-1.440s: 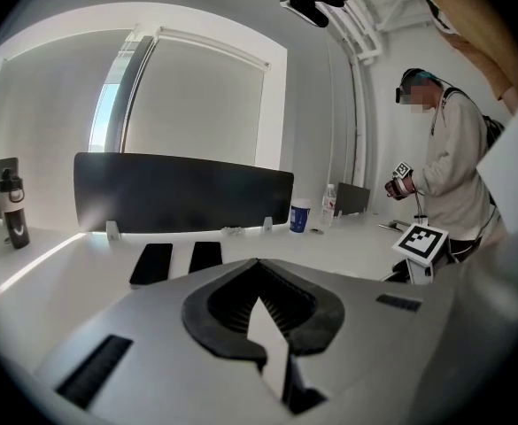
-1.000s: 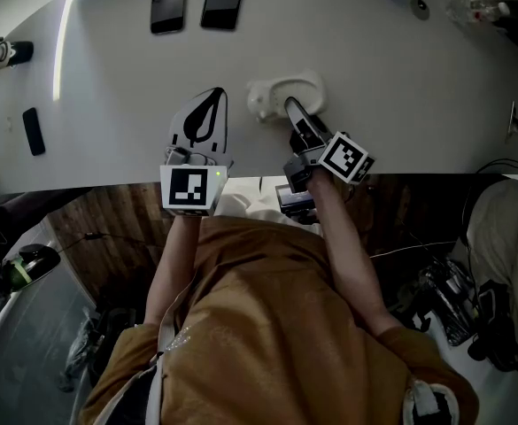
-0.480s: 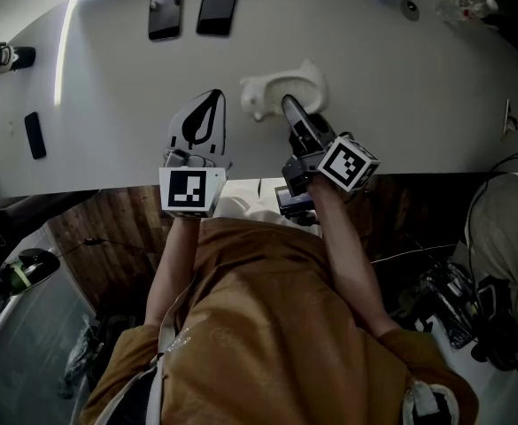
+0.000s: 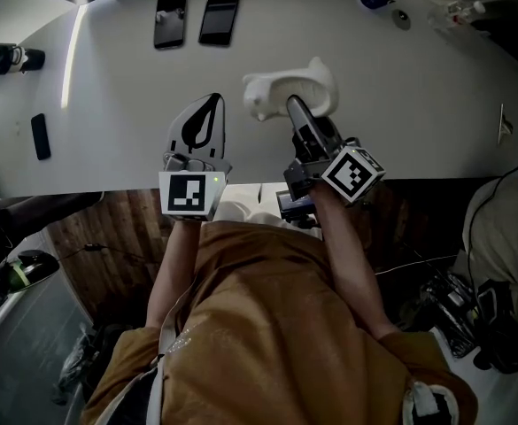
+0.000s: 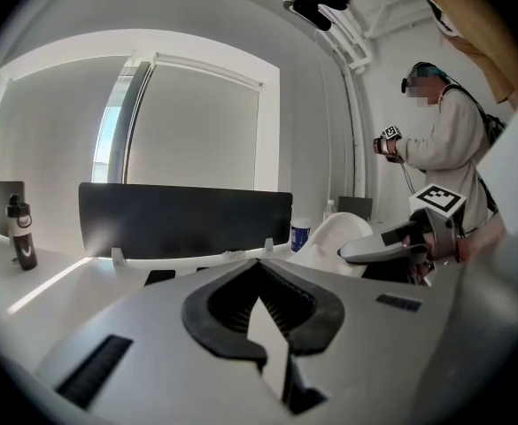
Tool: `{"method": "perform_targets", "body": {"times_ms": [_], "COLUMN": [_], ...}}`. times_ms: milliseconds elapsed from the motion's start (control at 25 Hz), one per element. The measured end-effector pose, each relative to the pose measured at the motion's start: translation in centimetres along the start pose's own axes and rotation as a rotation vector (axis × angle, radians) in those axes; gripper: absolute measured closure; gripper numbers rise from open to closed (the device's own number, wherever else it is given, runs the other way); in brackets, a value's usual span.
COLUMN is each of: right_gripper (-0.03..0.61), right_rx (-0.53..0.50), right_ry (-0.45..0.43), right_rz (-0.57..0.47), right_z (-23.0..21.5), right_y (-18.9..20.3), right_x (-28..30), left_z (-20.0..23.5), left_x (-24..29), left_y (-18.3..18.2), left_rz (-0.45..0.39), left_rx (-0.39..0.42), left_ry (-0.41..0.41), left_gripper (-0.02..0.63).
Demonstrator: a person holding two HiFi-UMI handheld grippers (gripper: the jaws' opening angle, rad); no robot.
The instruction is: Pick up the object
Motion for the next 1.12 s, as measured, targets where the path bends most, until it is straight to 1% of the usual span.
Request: {"method": "perform_targets", "body": {"times_ms": [240, 400, 680, 800, 1040, 1120], "right_gripper": [0.428, 0.428, 0.428, 0.428, 0.428, 0.428], "right_rx": [-0.013, -0.005, -0.034, -0.081, -0.231, -0.247], "right_ry": [-0.01, -0.049, -0.093, -0.096, -0.092, -0.099], "right_rz": [-0.041, -0.086, -0.154, -0.17, -0.168, -0.169], "right_z": [0.9, 1.6, 3.2, 4.1, 6.0, 6.3], "right_y": [-0.9, -1.6, -2.8, -3.5, -4.9, -5.0], "right_x": [-1.1, -1.8, -3.4, -3.9, -5.1, -5.4], "left_z": [-0.1, -0.2, -0.8, -1.1, -2.4, -2.8], "left_x": [-0.8, -1.3, -1.9, -2.3, -2.5, -2.5], "left_y": [-1.4, -1.8, -2.8, -3.1, -3.9, -4.0], "left_rz": [-0.033, -0.042, -0.069, -0.077, -0.092, -0.094], "left_rx": [0.005, 0.012, 0.039, 0.045, 0.055, 0.056], "left_ry": [-0.021, -0.032, -0.034, -0.034, -0.03, -0.029], "left_gripper": [0.606, 0.606, 0.606, 0.606, 0.606, 0.606]}}
Point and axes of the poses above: the fingertips, and each gripper's own axes: x forward along the fingers, z to its left, y out of its underside, the point moved 8 cm from there along -x, backward along the fingers, and after that the axes turned 7 degrees about z, right-handed, at the moved point
